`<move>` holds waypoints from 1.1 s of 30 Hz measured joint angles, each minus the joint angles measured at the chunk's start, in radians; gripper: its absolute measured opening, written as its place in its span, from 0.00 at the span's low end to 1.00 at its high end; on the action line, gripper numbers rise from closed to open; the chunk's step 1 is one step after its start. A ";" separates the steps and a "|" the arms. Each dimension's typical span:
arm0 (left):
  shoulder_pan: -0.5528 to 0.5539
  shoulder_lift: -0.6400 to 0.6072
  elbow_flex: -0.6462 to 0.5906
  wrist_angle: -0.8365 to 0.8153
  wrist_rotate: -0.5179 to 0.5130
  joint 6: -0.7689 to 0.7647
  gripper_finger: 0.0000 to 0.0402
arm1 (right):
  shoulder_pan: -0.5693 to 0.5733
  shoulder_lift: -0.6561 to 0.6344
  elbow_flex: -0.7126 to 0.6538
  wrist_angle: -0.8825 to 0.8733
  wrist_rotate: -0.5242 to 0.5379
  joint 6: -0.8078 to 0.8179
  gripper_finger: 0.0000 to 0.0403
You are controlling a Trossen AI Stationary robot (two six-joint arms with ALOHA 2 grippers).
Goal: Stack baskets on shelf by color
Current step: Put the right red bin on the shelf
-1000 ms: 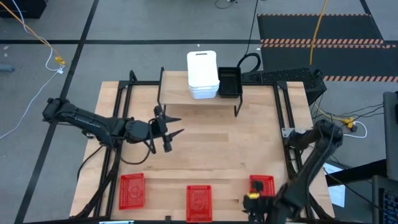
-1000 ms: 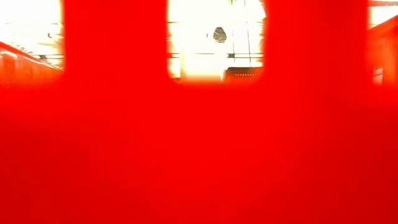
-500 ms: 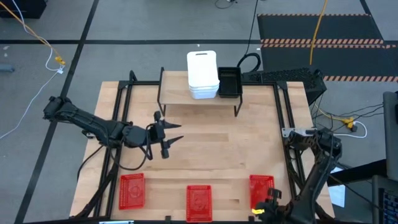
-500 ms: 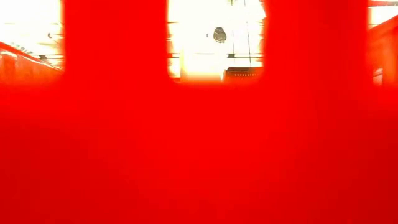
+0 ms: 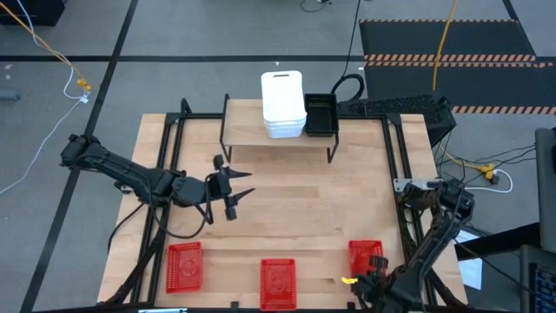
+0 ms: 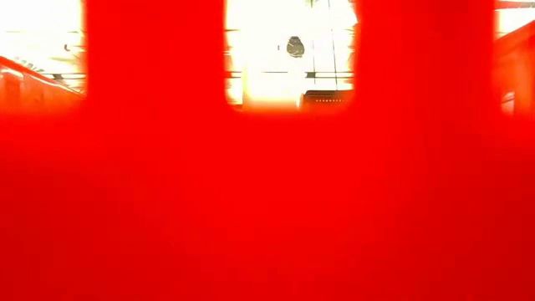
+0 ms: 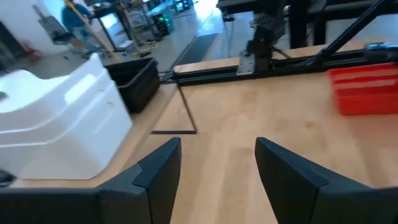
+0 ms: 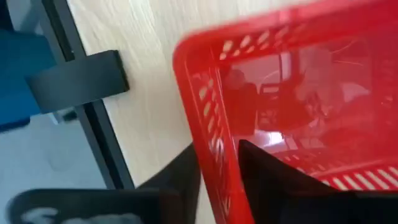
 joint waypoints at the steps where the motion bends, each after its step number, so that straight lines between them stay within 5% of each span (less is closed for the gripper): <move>1: 0.000 0.000 0.000 -0.001 -0.019 0.013 0.52 | -0.015 -0.001 0.000 0.012 -0.014 -0.031 0.17; 4: 0.001 -0.007 0.000 -0.002 -0.081 0.050 0.52 | -0.072 -0.017 0.000 0.086 -0.056 -0.187 0.03; 16: -0.009 -0.191 0.000 -0.095 -0.116 0.063 0.52 | -0.466 -0.139 0.008 0.416 -0.167 -0.905 0.00; 33: -0.007 -0.288 0.000 -0.355 -0.278 -0.024 0.51 | -0.863 -0.103 0.410 0.334 0.052 -1.530 0.00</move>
